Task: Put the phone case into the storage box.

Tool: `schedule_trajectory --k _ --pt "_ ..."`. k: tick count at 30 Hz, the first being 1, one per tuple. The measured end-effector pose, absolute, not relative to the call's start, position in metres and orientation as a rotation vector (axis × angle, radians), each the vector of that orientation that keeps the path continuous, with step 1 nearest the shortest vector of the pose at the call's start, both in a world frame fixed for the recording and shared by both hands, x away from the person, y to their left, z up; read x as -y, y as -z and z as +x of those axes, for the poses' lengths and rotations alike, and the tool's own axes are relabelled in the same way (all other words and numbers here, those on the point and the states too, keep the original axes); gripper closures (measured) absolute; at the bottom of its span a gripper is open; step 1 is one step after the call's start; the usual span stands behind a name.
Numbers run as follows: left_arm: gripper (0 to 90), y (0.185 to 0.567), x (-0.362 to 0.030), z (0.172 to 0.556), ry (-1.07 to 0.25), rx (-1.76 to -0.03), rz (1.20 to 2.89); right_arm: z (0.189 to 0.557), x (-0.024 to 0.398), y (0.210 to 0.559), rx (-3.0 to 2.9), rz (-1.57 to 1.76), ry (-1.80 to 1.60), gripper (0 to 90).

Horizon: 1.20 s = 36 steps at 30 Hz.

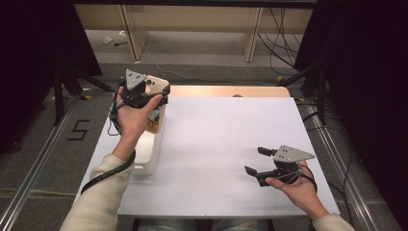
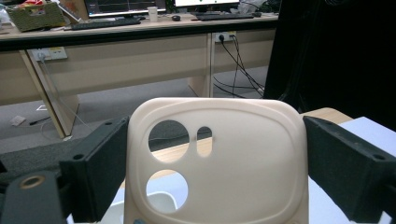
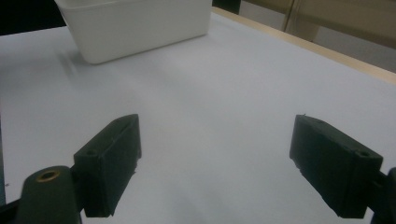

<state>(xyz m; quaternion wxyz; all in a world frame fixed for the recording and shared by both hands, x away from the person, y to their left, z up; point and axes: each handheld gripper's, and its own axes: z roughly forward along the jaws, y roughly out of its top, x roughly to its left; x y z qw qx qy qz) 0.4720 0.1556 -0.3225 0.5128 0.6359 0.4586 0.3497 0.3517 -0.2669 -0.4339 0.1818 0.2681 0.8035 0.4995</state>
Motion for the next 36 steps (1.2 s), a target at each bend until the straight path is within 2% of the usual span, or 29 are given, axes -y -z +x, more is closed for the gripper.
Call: schedule_trajectory --k 36 --pt "10.8 0.327 -0.169 0.476 -0.889 -1.181 1.483 0.352 0.267 0.434 -2.269 0.756 -1.412 17.6"
